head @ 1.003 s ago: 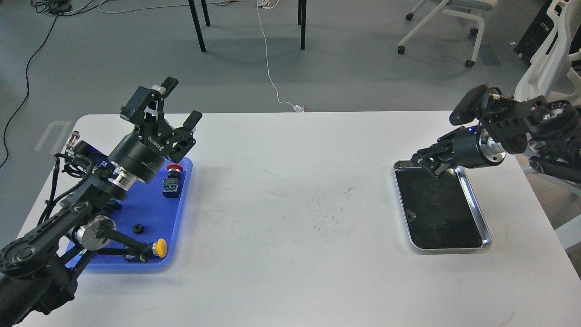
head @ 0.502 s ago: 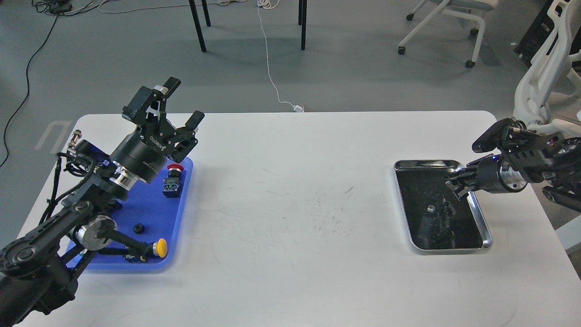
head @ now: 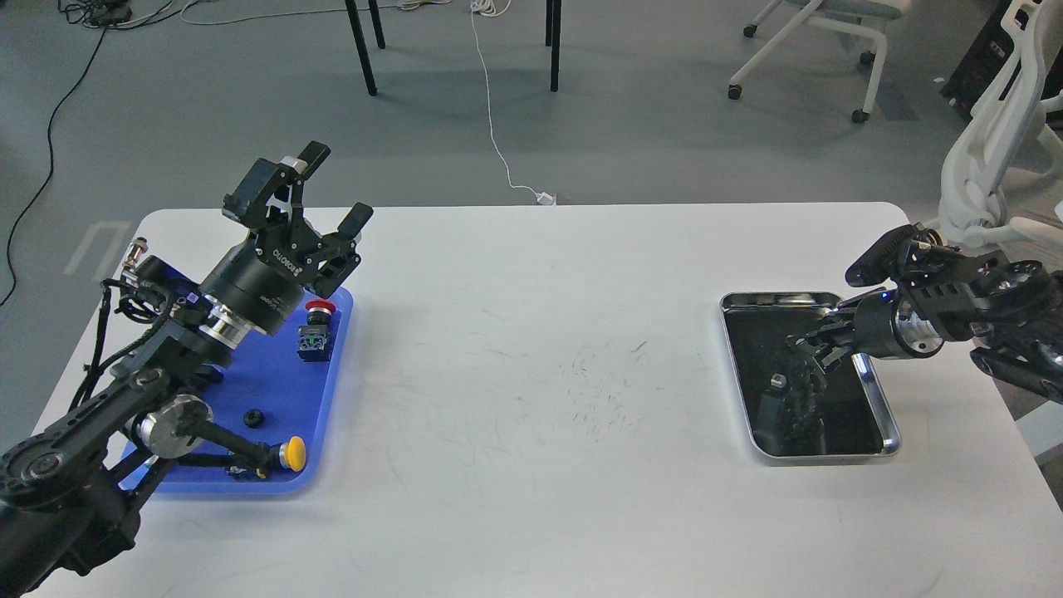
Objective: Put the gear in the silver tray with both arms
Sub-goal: 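Lift the right gripper away and move the left gripper to the blue tray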
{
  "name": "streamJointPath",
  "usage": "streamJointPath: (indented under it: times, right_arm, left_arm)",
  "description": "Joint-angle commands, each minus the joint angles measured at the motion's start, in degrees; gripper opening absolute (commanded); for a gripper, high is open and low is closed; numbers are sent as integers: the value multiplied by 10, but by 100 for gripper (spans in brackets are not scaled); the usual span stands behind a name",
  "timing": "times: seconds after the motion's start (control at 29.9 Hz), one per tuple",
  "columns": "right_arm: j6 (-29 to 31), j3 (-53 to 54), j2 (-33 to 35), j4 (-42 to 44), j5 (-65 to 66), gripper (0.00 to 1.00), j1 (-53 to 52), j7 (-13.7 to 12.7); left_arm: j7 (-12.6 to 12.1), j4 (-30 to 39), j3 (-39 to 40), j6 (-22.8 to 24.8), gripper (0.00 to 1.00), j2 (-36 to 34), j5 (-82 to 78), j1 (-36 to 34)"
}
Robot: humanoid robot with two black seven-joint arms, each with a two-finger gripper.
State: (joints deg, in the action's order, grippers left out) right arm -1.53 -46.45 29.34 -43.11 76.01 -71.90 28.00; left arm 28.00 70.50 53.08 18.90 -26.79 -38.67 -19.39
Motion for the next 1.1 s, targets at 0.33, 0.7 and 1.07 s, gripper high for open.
streamJointPath:
  times: [0.33,0.7,1.07]
  right_arm:
    - [2,248,116,-144,-159,98,11,0]
    - [9,535,60,-199,-610,98,219,0]
    - [10,606,20,-196,-634,98,289,0]
  left_arm:
    - [0,8,-2,0,98,-12,-33,-2]
    - [0,109,-53,0,98,-134,-449,-8]
    - [0,121,-197,2,86,-325,-863,-104]
